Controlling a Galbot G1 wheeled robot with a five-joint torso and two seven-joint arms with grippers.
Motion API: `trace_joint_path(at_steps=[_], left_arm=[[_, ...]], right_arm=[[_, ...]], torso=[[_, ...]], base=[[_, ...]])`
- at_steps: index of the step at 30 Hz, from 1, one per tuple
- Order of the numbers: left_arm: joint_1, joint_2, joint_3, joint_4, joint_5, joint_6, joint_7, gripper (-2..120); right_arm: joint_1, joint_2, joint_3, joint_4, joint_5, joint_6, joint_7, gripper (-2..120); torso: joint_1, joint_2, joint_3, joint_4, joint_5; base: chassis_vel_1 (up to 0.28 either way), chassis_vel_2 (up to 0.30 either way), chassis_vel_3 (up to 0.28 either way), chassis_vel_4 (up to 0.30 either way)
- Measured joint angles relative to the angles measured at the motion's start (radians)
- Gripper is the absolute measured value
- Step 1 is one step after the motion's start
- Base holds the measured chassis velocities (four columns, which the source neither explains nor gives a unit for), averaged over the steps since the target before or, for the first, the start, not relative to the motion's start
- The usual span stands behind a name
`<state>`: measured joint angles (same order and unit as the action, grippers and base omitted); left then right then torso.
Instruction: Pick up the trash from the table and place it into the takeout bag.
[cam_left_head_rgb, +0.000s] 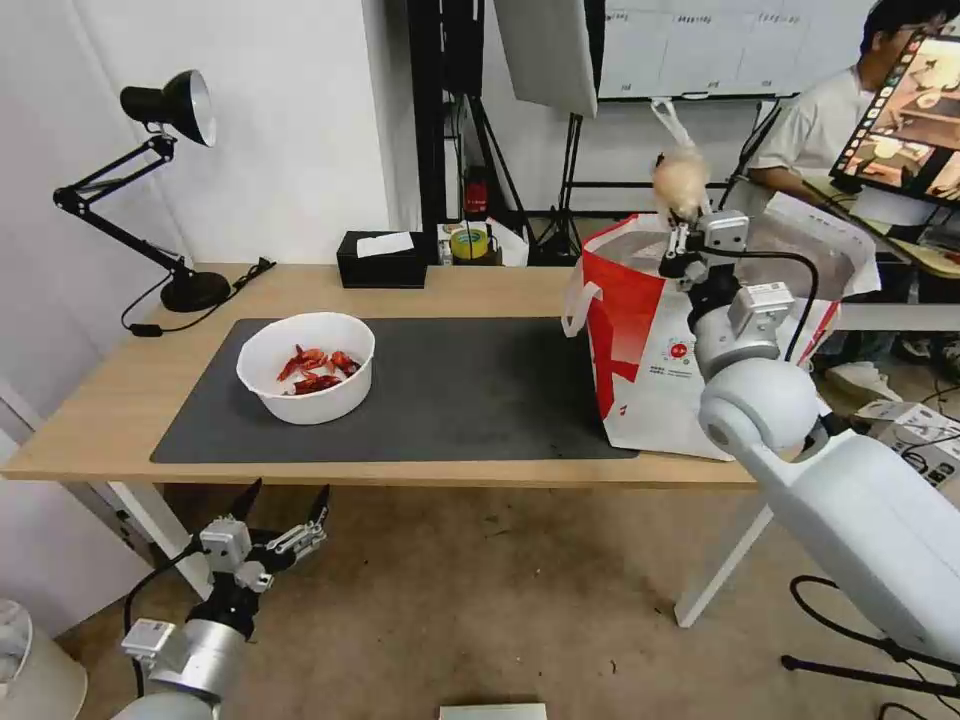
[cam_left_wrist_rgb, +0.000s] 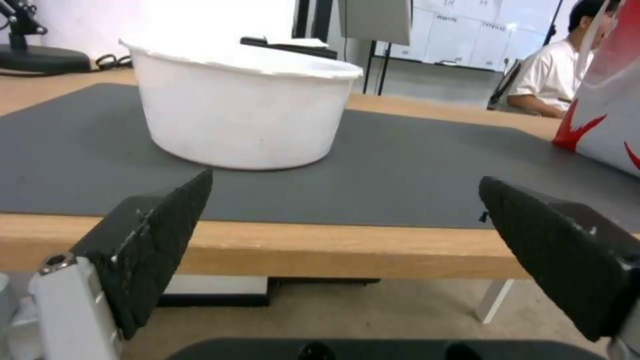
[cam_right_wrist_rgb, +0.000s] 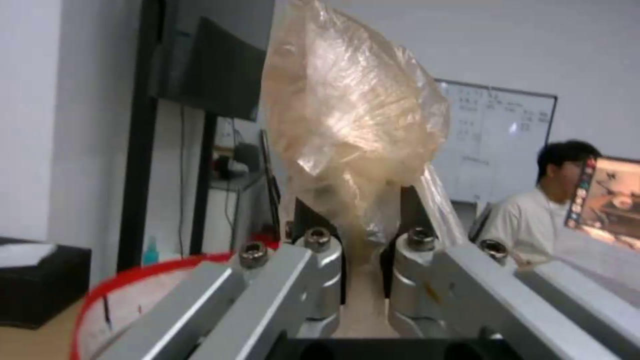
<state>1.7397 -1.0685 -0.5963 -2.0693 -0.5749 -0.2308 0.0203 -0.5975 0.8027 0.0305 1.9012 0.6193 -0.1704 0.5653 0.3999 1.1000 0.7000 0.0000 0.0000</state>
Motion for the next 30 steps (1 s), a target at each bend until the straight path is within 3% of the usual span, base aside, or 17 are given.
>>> trace_joint_path(at_steps=[3, 4, 6, 9, 14, 20, 27, 30], left_arm=[[-0.001, 0.0, 0.001, 0.0, -0.001, -0.001, 0.0, 100], [-0.001, 0.001, 0.001, 0.0, -0.001, -0.001, 0.0, 100], [-0.001, 0.001, 0.001, 0.0, -0.001, -0.001, 0.0, 100], [-0.002, 0.005, 0.001, 0.002, -0.002, -0.001, 0.001, 100], [-0.008, 0.006, 0.005, 0.003, -0.002, -0.001, 0.0, 100], [-0.008, 0.01, 0.008, 0.002, -0.002, -0.001, -0.003, 100], [-0.006, 0.016, 0.005, -0.004, -0.002, -0.001, -0.004, 100], [-0.006, 0.017, 0.004, -0.007, -0.002, -0.001, -0.004, 100]], right_arm=[[0.008, 0.001, 0.0, 0.003, 0.033, -0.032, 0.018, 6], [0.015, 0.0, -0.001, 0.003, 0.043, -0.042, 0.022, 13], [0.021, -0.001, -0.002, 0.003, 0.048, -0.046, 0.024, 14], [0.037, -0.007, -0.005, -0.001, 0.067, -0.059, 0.03, 31], [0.041, -0.009, -0.006, -0.005, 0.083, -0.06, 0.031, 44], [0.034, -0.011, -0.006, -0.005, 0.087, -0.059, 0.031, 71], [0.029, -0.013, -0.006, -0.004, 0.086, -0.057, 0.029, 95], [0.027, -0.016, -0.006, -0.002, 0.086, -0.056, 0.027, 99]], torso=[[0.0, 0.0, 0.0, 0.0, 0.0001], [0.0, 0.0, 0.0, 0.0001, 0.0], [0.0, 0.0, 0.0, 0.0001, -0.0001], [0.0, 0.0, 0.0, 0.0001, -0.0001], [0.0, 0.0, 0.0, 0.0001, -0.0001], [0.0, 0.0, 0.0, 0.0001, 0.0], [0.0, 0.0, 0.0, 0.0, 0.0], [0.0, 0.0, 0.0, 0.0, 0.0]], base=[[0.0, 0.0, 0.0, 0.0], [0.0, 0.0, 0.0, 0.0], [0.0, 0.0, 0.0, 0.0], [0.0, 0.0, 0.0, 0.0], [0.0, 0.0, 0.0, 0.0], [0.0, 0.0, 0.0, 0.0], [0.0, 0.0, 0.0, 0.0], [0.0, 0.0, 0.0, 0.0]])
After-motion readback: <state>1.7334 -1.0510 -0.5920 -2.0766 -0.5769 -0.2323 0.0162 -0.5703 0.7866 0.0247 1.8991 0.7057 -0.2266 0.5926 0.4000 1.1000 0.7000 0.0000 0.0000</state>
